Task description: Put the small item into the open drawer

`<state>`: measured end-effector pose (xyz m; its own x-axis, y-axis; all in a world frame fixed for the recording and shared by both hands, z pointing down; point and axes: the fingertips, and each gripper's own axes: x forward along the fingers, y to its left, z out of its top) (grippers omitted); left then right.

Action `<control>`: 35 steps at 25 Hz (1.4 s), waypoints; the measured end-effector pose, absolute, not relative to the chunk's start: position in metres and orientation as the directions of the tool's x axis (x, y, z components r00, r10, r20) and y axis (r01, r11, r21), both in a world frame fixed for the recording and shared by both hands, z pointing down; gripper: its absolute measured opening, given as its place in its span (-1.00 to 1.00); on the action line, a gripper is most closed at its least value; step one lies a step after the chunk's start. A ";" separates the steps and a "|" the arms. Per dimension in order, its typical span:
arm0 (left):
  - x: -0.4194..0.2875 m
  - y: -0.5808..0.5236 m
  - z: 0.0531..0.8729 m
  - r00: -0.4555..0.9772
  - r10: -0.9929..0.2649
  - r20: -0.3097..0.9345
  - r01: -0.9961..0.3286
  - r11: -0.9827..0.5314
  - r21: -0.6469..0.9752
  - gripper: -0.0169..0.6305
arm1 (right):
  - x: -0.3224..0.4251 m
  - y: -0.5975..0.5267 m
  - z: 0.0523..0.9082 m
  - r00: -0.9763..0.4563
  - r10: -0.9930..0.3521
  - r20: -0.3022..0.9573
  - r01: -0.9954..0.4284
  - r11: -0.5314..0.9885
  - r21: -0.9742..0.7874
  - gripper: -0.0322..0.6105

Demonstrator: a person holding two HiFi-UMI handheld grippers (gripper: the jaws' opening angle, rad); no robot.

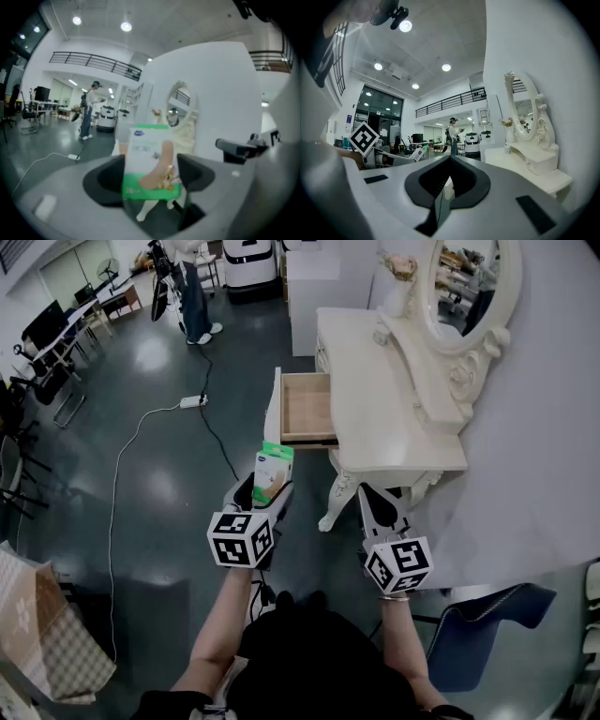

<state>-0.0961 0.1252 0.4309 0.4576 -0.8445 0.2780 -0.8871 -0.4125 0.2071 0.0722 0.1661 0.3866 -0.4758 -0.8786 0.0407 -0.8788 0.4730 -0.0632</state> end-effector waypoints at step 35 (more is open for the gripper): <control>-0.103 0.052 0.440 0.411 -0.866 0.283 -0.910 -0.371 0.186 0.14 | 0.070 0.094 0.395 -0.522 -0.852 0.047 -0.851 0.515 -0.107 -0.91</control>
